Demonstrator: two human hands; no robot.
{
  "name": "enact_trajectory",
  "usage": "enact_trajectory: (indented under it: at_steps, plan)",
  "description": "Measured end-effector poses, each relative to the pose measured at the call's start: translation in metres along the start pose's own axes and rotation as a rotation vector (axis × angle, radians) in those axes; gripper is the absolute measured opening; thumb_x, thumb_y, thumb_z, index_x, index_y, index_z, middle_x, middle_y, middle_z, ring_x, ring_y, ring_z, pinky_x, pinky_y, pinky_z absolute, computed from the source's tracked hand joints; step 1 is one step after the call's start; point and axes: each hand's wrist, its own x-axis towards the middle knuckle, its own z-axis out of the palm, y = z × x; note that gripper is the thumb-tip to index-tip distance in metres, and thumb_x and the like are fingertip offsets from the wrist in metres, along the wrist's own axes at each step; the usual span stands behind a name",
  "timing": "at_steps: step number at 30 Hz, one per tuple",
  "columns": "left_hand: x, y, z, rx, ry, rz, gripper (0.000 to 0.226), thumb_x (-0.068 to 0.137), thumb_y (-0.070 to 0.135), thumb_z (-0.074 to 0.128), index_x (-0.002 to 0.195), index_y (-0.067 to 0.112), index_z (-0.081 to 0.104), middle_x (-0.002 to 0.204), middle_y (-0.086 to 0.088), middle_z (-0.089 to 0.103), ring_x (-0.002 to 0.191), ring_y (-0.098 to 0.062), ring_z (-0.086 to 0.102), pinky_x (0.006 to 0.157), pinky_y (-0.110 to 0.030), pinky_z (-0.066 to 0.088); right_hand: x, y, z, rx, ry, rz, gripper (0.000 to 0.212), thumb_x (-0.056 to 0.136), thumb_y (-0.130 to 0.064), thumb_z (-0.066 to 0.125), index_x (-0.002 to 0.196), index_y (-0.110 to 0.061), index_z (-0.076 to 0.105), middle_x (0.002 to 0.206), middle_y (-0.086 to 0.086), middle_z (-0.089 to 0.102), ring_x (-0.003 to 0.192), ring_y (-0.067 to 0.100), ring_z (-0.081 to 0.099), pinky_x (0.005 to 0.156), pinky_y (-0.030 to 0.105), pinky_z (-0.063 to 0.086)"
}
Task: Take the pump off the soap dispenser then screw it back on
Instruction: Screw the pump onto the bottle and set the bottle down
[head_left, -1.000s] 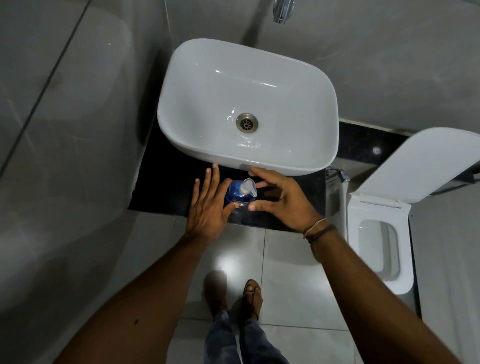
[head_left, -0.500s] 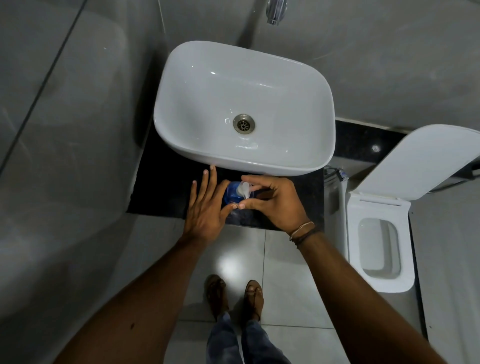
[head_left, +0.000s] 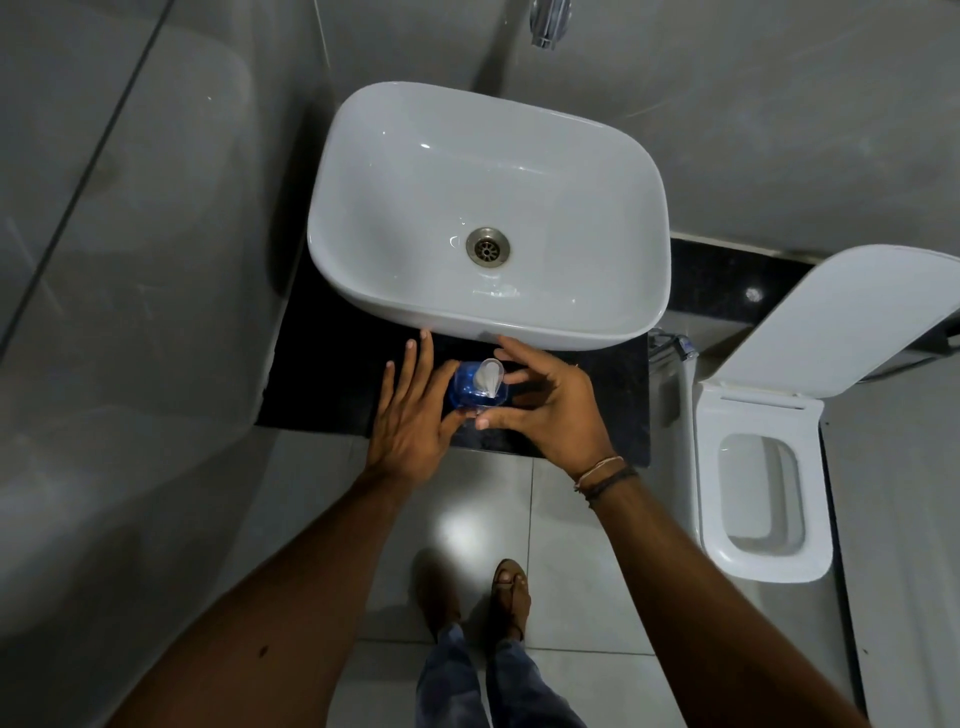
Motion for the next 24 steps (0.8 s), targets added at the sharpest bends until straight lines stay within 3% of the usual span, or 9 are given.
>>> enact_trajectory:
  at_steps: [4,8,12,15,18,24]
  plan:
    - [-0.001,0.001,-0.003,-0.052,0.003,-0.006,0.066,0.101,0.048,0.053,0.157,0.021,0.034,0.174,-0.010,0.001,0.161,-0.028,-0.001,0.131,-0.052,0.009,-0.005,0.015,0.002,-0.035,0.047,0.108,0.098,0.063,-0.007,0.101,0.151,-0.018,0.058,0.133,-0.002,0.070,0.107,0.000,0.071,0.103,0.032,0.062]
    - [-0.003,0.002,-0.006,-0.126,0.044,-0.041,0.065,0.097,0.041,0.063,0.154,0.018,0.041,0.174,-0.008,0.013,0.161,-0.028,0.008,0.131,-0.049,0.014,-0.002,0.023,0.014,-0.105,0.045,0.212,0.086,0.071,-0.002,0.096,0.148,-0.014,0.061,0.134,0.007,0.074,0.109,0.021,0.073,0.104,0.043,0.062]
    - [-0.005,0.006,-0.007,-0.163,0.065,-0.039,0.058,0.096,0.033,0.067,0.149,0.014,0.050,0.164,-0.009,0.039,0.157,-0.031,0.025,0.126,-0.053,0.027,0.000,0.027,0.021,-0.104,0.074,0.199,0.069,0.077,0.001,0.091,0.141,-0.013,0.068,0.130,0.007,0.078,0.111,0.020,0.076,0.105,0.042,0.062]
    - [-0.005,0.007,-0.006,-0.175,0.085,-0.032,0.057,0.094,0.029,0.070,0.146,0.013,0.053,0.147,-0.011,0.056,0.142,-0.032,0.045,0.115,-0.051,0.041,0.000,0.030,0.022,-0.074,0.091,0.201,0.066,0.079,0.001,0.089,0.140,-0.011,0.068,0.129,0.008,0.078,0.111,0.020,0.077,0.104,0.041,0.063]
    - [-0.008,0.007,-0.008,-0.233,0.088,-0.068,0.056,0.095,0.030,0.069,0.147,0.018,0.052,0.139,-0.007,0.060,0.125,-0.028,0.056,0.104,-0.042,0.049,0.000,0.028,0.027,-0.037,0.100,0.202,0.065,0.080,0.001,0.089,0.140,-0.011,0.068,0.129,0.008,0.077,0.110,0.021,0.078,0.103,0.038,0.064]
    - [-0.013,-0.016,-0.032,-0.397,0.179,-0.154,0.053,0.096,0.021,0.067,0.146,0.018,0.052,0.138,-0.003,0.059,0.115,-0.020,0.067,0.096,-0.036,0.055,0.021,0.002,0.059,0.029,0.073,0.158,0.064,0.078,0.002,0.091,0.137,-0.009,0.070,0.126,0.010,0.078,0.110,0.023,0.078,0.101,0.034,0.063]
